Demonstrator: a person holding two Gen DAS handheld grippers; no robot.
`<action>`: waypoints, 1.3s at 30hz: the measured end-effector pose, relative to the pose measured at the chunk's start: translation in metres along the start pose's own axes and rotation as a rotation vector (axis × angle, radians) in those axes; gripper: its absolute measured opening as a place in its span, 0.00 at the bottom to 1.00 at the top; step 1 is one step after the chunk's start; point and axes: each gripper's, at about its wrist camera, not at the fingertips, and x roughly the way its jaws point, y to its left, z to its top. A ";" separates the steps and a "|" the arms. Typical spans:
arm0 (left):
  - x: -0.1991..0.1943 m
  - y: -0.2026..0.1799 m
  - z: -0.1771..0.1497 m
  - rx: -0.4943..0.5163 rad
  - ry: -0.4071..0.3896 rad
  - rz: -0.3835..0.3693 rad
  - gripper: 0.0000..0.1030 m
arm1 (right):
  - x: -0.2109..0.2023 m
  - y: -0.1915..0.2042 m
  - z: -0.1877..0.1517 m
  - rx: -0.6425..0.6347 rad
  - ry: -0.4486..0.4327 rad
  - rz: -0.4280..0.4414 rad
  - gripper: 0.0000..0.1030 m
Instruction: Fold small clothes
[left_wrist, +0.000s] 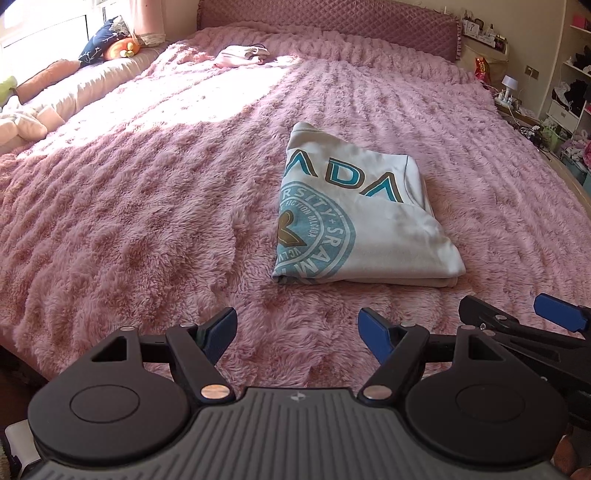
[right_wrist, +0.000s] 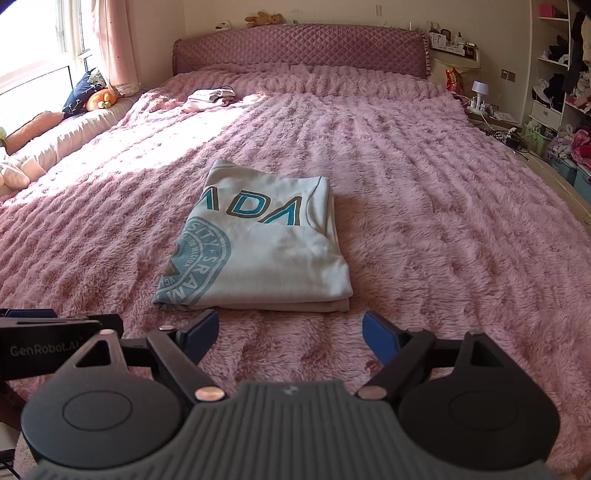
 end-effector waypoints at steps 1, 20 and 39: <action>0.000 -0.001 -0.001 0.001 0.003 -0.002 0.85 | 0.000 -0.001 -0.001 -0.001 0.000 -0.003 0.78; 0.003 -0.001 -0.003 -0.003 0.022 0.007 0.85 | 0.006 0.001 -0.003 0.012 0.028 -0.027 0.78; 0.008 -0.008 -0.002 0.026 0.029 0.010 0.85 | 0.011 -0.002 -0.003 0.012 0.047 -0.045 0.78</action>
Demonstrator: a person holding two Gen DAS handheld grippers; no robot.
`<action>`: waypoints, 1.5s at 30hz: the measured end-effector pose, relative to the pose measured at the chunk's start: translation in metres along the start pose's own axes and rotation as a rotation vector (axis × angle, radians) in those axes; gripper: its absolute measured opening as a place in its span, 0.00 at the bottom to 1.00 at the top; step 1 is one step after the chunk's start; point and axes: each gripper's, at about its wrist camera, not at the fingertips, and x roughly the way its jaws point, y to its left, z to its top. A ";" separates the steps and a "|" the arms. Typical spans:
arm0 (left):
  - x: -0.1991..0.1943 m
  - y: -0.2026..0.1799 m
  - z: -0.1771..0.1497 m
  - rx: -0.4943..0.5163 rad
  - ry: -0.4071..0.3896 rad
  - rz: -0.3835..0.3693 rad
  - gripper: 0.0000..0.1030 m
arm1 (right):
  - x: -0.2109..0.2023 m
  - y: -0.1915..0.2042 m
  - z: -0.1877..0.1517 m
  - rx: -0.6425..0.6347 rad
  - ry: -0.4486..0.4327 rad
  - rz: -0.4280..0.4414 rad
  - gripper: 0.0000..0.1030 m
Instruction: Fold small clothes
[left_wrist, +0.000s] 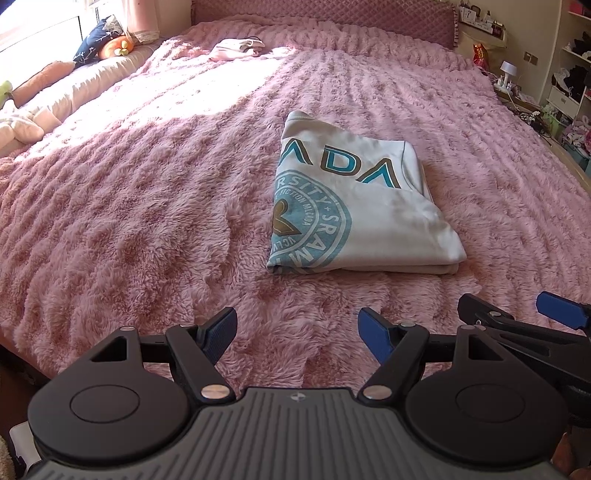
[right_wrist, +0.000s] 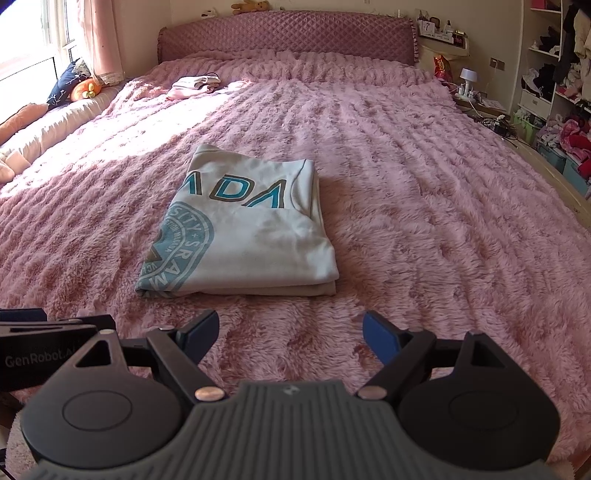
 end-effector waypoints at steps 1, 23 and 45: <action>0.001 0.000 0.000 -0.001 0.003 -0.002 0.85 | 0.000 0.000 0.000 -0.001 0.001 -0.001 0.78; 0.007 -0.001 0.001 0.007 0.026 0.020 0.85 | 0.007 0.003 0.001 -0.018 0.023 -0.010 0.79; 0.011 -0.005 -0.001 0.028 0.037 0.041 0.85 | 0.014 -0.001 0.000 -0.010 0.043 -0.009 0.79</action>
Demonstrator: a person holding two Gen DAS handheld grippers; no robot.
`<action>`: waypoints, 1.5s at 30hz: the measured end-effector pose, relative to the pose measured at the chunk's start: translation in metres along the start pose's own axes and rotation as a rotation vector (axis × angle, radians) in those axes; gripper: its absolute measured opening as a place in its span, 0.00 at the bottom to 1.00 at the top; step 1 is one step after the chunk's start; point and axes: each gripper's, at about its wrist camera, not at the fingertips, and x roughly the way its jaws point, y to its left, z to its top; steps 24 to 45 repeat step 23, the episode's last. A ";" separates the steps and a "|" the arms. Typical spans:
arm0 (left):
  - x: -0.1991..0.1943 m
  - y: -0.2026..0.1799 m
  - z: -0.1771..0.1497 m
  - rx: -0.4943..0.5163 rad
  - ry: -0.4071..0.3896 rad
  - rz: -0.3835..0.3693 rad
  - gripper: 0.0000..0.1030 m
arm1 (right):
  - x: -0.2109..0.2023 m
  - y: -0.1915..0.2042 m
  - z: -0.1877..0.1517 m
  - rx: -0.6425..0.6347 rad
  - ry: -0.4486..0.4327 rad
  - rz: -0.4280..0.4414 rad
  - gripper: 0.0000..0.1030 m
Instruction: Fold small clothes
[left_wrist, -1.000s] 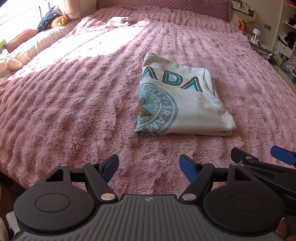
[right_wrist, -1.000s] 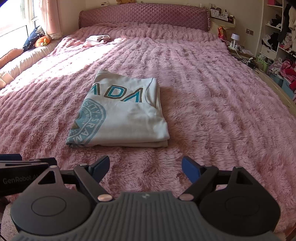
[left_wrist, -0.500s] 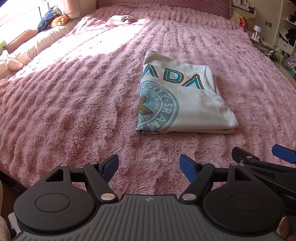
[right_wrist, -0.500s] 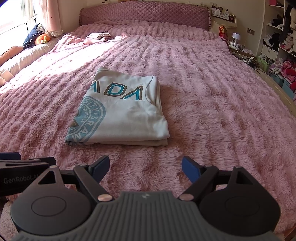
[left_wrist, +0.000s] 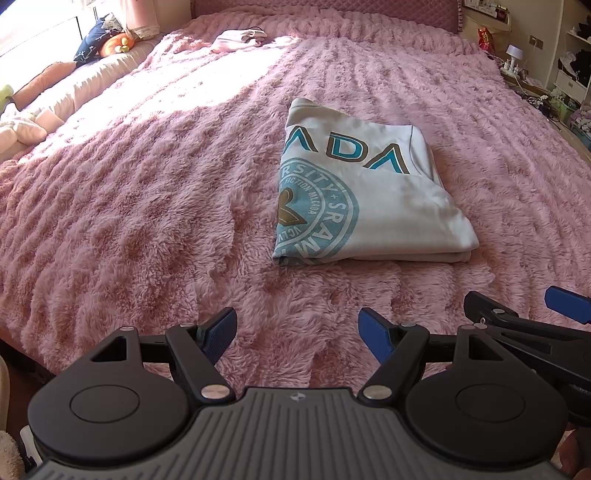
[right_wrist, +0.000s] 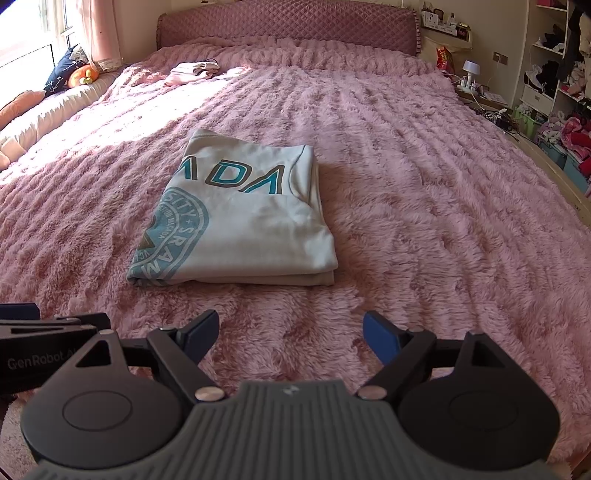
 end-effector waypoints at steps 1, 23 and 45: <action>0.001 0.000 0.000 0.001 0.000 0.001 0.85 | 0.000 0.000 0.000 0.001 0.001 0.000 0.79; 0.004 0.002 0.000 -0.022 -0.017 -0.024 0.84 | 0.004 -0.003 0.000 0.003 0.017 -0.009 0.79; 0.004 0.002 0.000 -0.022 -0.017 -0.024 0.84 | 0.004 -0.003 0.000 0.003 0.017 -0.009 0.79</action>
